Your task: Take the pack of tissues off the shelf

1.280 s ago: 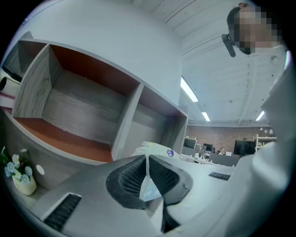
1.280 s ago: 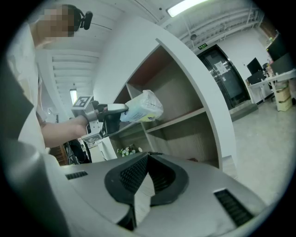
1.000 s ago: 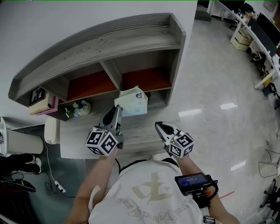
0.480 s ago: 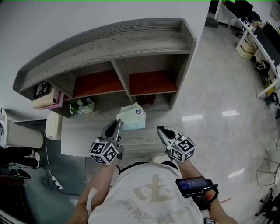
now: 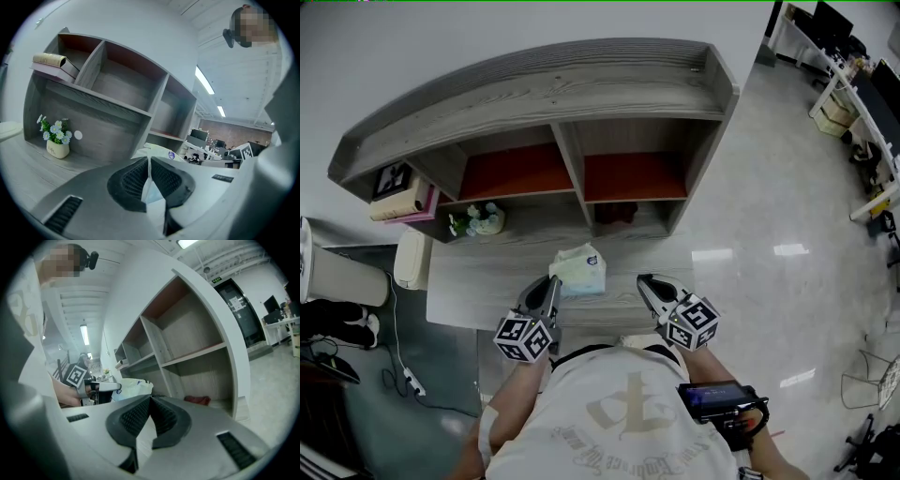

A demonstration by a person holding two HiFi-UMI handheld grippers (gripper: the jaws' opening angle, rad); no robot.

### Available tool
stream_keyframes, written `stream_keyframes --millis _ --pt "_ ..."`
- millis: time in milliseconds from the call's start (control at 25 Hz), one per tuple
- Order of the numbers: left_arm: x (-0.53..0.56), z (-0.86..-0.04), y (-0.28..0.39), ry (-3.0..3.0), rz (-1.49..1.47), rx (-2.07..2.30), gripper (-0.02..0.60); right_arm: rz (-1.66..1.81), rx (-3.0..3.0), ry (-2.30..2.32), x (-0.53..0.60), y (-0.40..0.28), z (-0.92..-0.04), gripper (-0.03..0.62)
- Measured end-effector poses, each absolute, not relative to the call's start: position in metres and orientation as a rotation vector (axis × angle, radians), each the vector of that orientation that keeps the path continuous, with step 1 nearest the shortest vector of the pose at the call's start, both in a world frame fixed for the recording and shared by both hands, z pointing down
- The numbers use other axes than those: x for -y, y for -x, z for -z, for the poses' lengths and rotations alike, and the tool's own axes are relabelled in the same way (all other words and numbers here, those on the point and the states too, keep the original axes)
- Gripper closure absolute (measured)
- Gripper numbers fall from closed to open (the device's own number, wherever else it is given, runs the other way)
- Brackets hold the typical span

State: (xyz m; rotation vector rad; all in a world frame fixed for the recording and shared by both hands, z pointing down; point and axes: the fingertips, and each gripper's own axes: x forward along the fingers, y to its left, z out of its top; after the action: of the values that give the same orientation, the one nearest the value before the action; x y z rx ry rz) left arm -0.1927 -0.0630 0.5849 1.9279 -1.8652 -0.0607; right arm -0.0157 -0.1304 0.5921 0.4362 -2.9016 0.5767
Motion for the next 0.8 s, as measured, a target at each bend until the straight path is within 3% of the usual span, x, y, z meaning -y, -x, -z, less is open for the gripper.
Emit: stream_keyframes --millis 800 --pt "0.052 -0.601 0.177 -1.935 -0.013 1.818 0.552 -0.612 2.907 -0.429 0.128 0.019 -0.599 0.591"
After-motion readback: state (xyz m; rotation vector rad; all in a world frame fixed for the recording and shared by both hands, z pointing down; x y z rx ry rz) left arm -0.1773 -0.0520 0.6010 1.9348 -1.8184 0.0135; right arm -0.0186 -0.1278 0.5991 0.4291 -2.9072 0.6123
